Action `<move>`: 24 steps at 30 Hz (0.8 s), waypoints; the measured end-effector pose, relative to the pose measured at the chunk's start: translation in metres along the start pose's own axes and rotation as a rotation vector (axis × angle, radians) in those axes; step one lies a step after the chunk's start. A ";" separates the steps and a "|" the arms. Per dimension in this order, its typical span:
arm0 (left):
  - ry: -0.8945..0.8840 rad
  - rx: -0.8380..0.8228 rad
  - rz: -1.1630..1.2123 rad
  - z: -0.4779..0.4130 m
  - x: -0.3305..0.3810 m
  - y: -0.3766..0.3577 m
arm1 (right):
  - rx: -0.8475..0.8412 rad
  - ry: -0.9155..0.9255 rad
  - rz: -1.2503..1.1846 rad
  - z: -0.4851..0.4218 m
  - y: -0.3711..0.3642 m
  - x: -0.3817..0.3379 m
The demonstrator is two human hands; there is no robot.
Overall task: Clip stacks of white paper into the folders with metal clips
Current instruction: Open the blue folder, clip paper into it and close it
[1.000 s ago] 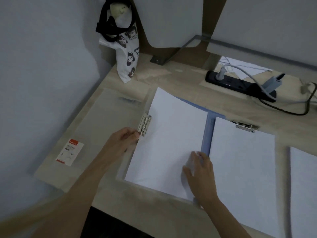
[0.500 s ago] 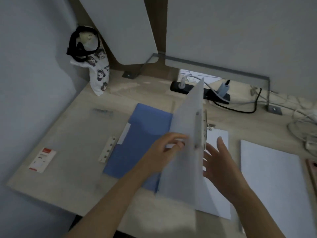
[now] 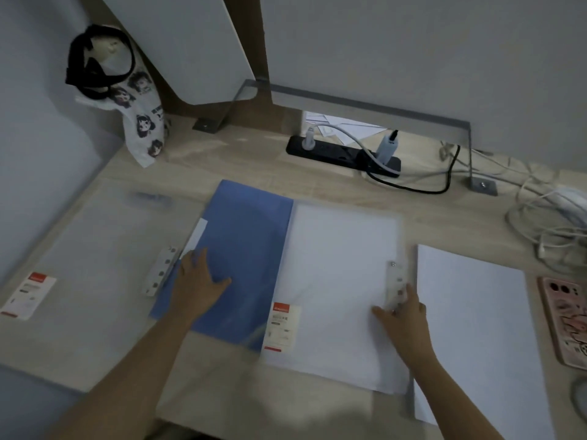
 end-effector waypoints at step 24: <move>0.142 -0.055 0.513 -0.024 -0.004 0.038 | -0.034 0.304 0.579 0.049 -0.078 -0.036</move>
Point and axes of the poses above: each hand's wrist, its own z-axis away from the middle knuckle, its own y-axis out of the back of the hand, x = y × z, the point moved 9 cm from there along -z, towards the middle knuckle, and after that the axes turned 12 degrees about x, right-handed, at the moved point
